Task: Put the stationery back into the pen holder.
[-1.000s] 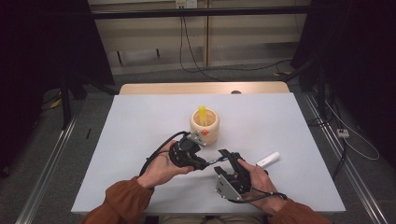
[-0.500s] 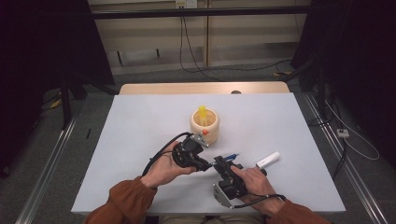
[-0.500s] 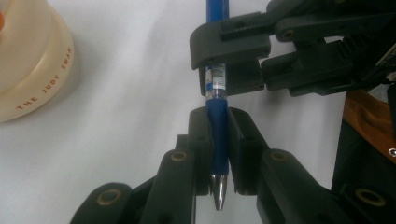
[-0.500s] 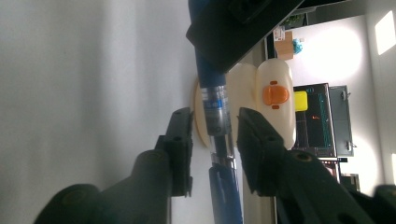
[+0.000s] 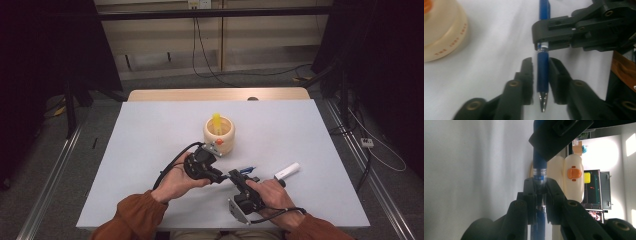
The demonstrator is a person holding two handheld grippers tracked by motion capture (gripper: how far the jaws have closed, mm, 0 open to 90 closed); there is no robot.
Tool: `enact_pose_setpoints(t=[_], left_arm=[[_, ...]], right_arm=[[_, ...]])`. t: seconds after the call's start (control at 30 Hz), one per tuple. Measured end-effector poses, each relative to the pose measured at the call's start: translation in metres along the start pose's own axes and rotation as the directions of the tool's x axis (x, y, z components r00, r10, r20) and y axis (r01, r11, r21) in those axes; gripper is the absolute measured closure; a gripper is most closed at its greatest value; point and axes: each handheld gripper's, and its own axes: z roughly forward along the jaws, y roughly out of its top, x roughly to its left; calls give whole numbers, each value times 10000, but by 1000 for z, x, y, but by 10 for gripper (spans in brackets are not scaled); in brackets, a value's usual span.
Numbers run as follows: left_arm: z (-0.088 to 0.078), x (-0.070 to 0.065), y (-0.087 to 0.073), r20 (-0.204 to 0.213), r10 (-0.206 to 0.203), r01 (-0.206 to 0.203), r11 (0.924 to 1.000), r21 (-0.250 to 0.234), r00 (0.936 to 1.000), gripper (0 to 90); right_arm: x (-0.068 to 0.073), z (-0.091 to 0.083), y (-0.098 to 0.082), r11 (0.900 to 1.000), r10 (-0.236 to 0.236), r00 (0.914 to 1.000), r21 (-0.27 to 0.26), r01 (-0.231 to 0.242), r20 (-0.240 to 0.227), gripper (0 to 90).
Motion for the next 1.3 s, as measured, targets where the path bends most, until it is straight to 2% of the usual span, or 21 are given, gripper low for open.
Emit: enact_pose_setpoints(t=[0.1,0.13,0.2,0.3,0.33,0.37,0.4,0.43,0.47,0.53,0.6,0.73,0.8,0.87,0.9,1.03,1.07,1.1,1.23,1.27,1.3], left_arm=[[-1,2,-5,-187,-229,222,9991,-358,9996,657],[-2,2,-7,-298,-319,305,9985,-445,9990,625],[-4,2,-12,-543,-483,449,9970,-624,9974,543],[-8,0,-20,-925,-576,484,9940,-980,9940,406],[-9,0,-22,-1066,-663,540,9919,-1147,9921,349],[-11,1,-25,-1212,-715,558,9902,-1281,9900,311],[-13,1,-27,-1289,-775,586,9877,-1450,9886,295],[-15,2,-30,-1311,-895,674,9841,-1641,9873,286],[-17,2,-32,-1338,-983,714,9786,-1930,9861,271],[-21,4,-37,-1458,-1173,766,9629,-2586,9823,218],[-23,5,-41,-1634,-1331,853,9589,-2707,9775,158],[-25,10,-50,-1707,-1708,1154,9490,-2934,9704,82],[-25,11,-55,-1695,-1540,1006,9524,-2877,9734,67],[-25,12,-59,-1730,-1499,954,9527,-2886,9734,66],[-26,11,-61,-1774,-1555,966,9483,-3023,9718,65],[-31,9,-68,-1972,-1655,918,9371,-3368,9663,61],[-33,8,-70,-1965,-1667,926,9361,-3392,9662,61],[-34,8,-72,-2079,-1597,817,9367,-3404,9650,61],[-39,7,-82,-2007,-1822,1045,9325,-3456,9626,58],[-40,7,-85,-1908,-1828,1088,9327,-3440,9645,58],[-41,7,-87,-1924,-1812,1077,9343,-3399,9644,58]], right_arm=[[-1,1,-2,9998,222,9998,23,-222,-13,811],[1,1,-2,9980,608,9981,184,-607,-54,811],[-4,2,-3,9997,220,9998,117,-220,27,811],[-5,2,-6,9980,597,9982,209,-596,-10,811],[-4,2,-7,9953,934,9956,261,-933,-31,811],[-7,2,-8,9964,823,9966,216,-823,-4,811],[-6,1,-9,9914,1256,9921,371,-1256,0,811],[-8,2,-10,9928,1141,9935,375,-1141,18,810],[-8,2,-11,9887,1420,9899,489,-1418,-5,811],[-11,3,-14,9858,1563,9877,628,-1557,-32,810],[-14,4,-17,9845,1631,9866,652,-1627,-14,810],[-17,3,-20,9697,2339,9722,702,-2338,69,811],[-19,3,-22,9666,2488,9685,628,-2487,54,810],[-22,3,-23,9539,2947,9556,595,-2941,-6,810],[-24,3,-24,9518,3022,9532,544,-3019,28,811],[-30,3,-31,9236,3799,9250,567,-3790,-53,810],[-32,3,-33,9062,4204,9072,571,-4190,-144,810],[-33,3,-35,8827,4676,8838,609,-4660,-155,810],[-41,4,-41,8251,5641,8251,598,-5618,-313,810],[-42,4,-43,8092,5871,8087,563,-5848,-377,810],[-43,5,-44,7872,6165,7863,536,-6144,-420,810]])
